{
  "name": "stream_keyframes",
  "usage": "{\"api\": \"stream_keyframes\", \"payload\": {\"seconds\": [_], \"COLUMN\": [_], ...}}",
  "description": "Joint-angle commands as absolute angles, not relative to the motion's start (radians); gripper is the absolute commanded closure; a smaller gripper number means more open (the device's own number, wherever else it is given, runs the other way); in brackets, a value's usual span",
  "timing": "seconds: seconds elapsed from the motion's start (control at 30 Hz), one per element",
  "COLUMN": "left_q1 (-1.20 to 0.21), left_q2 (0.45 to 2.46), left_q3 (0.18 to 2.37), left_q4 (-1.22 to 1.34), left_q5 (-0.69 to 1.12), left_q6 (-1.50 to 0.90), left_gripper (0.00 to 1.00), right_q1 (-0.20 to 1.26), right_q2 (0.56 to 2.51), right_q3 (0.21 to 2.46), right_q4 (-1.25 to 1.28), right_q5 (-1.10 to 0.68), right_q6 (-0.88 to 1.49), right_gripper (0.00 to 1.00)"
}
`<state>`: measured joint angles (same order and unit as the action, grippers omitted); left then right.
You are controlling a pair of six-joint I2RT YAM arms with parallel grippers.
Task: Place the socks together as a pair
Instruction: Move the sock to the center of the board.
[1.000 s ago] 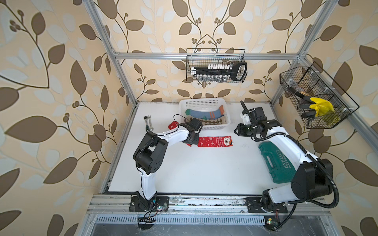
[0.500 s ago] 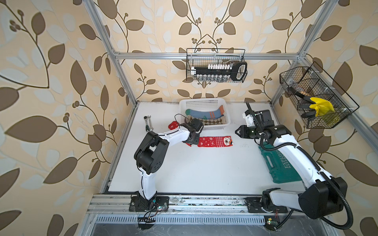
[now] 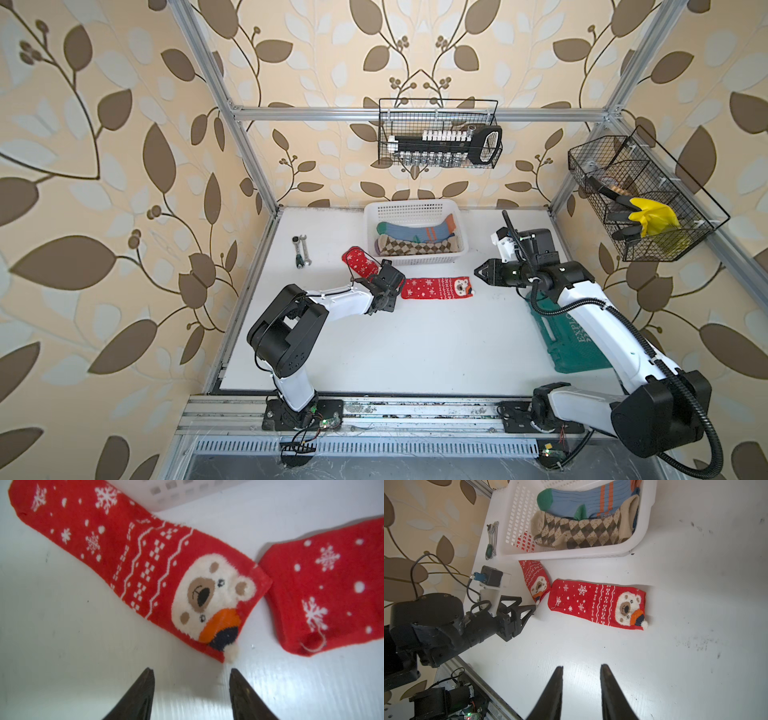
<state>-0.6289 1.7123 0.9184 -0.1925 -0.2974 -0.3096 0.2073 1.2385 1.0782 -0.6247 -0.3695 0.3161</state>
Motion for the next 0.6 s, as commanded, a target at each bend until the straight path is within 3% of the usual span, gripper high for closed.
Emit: {"api": "stream_keyframes", "payload": {"seconds": [0.0, 0.33, 0.43, 0.57], "left_q1": [-0.638, -0.643, -0.644, -0.648], "left_q2": [1.719, 1.845, 1.876, 1.852], "left_q3": [0.901, 1.019, 1.032, 1.011], "left_q4": [-0.039, -0.029, -0.047, -0.085], "left_q5": [-0.348, -0.354, -0.352, -0.377], "left_q6": [-0.27, -0.23, -0.245, -0.272], "left_gripper": [0.41, 0.43, 0.5, 0.75], "right_q1": [0.224, 0.252, 0.26, 0.276], "right_q2": [1.224, 1.193, 1.183, 1.172], "right_q3": [1.054, 1.012, 1.009, 1.002], "right_q4": [-0.598, -0.56, -0.553, -0.542], "right_q5": [-0.422, -0.478, -0.499, -0.521], "right_q6": [0.322, 0.332, 0.337, 0.343], "right_gripper": [0.69, 0.69, 0.7, 0.71]}}
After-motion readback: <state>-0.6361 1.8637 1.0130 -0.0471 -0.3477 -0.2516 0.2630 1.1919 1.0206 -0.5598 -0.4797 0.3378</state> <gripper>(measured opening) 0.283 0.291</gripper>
